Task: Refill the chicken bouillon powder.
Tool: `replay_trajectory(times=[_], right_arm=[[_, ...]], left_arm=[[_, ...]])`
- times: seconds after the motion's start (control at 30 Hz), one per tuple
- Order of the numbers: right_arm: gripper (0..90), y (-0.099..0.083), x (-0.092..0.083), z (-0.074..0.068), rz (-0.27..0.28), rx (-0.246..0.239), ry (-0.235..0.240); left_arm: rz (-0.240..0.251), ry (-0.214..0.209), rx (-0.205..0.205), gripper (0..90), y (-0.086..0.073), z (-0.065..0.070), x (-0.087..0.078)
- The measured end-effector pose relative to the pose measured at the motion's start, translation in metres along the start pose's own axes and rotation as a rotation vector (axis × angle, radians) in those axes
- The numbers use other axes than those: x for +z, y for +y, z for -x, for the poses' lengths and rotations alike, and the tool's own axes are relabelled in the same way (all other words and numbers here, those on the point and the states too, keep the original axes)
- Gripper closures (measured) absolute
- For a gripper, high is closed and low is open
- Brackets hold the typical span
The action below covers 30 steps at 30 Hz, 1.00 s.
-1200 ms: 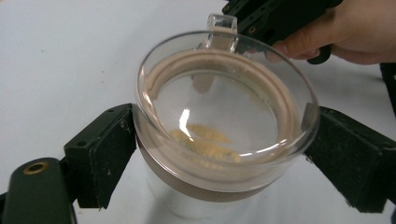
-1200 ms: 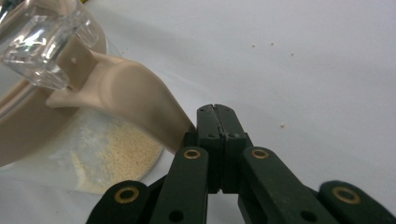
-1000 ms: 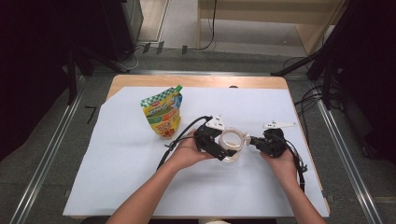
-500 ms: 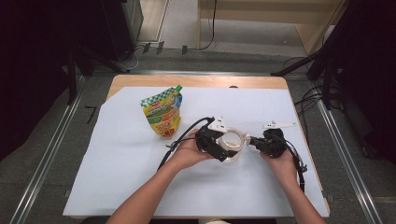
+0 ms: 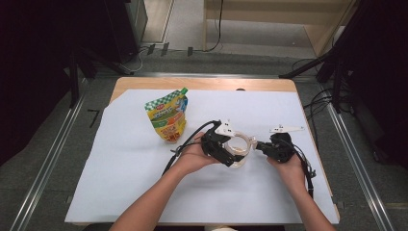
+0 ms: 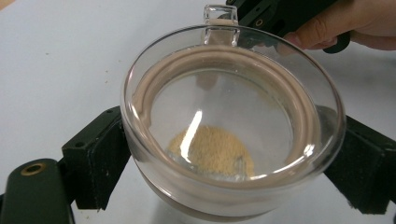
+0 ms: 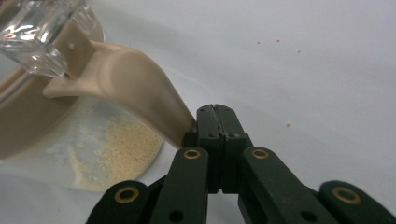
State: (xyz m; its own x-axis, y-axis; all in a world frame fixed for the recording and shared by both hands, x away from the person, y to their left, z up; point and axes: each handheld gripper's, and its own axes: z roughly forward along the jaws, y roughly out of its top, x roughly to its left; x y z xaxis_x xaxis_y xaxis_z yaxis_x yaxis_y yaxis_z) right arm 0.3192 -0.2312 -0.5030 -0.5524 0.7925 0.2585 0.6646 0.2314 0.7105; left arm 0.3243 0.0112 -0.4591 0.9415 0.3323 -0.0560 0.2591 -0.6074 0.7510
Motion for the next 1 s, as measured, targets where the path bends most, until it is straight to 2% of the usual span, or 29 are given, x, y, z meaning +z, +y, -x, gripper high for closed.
replay_trajectory(times=[0.2, 0.3, 0.5, 0.87, 0.9, 1.0], right_arm=[[90.0, 0.0, 0.0, 0.0, 0.003, 0.003, 0.003], [90.0, 0.0, -0.001, 0.0, 0.002, 0.006, 0.004], [90.0, 0.001, -0.001, 0.0, 0.006, 0.007, 0.004], [90.0, 0.001, -0.002, 0.0, 0.01, 0.005, 0.008], [90.0, 0.001, -0.002, 0.0, 0.011, 0.003, 0.01], [90.0, 0.001, -0.002, 0.0, 0.012, 0.004, 0.011]], left_arm=[[-0.002, 0.0, 0.004, 10.5, 0.001, 0.001, -0.001], [0.021, -0.006, -0.009, 10.4, 0.002, 0.0, -0.003], [0.03, -0.005, 0.009, 10.7, 0.01, 0.001, -0.008], [0.046, -0.021, 0.001, 12.5, 0.019, 0.0, -0.011], [0.07, -0.055, -0.013, 15.8, 0.021, 0.0, -0.013], [0.087, -0.067, -0.019, 20.1, 0.025, 0.001, -0.014]])
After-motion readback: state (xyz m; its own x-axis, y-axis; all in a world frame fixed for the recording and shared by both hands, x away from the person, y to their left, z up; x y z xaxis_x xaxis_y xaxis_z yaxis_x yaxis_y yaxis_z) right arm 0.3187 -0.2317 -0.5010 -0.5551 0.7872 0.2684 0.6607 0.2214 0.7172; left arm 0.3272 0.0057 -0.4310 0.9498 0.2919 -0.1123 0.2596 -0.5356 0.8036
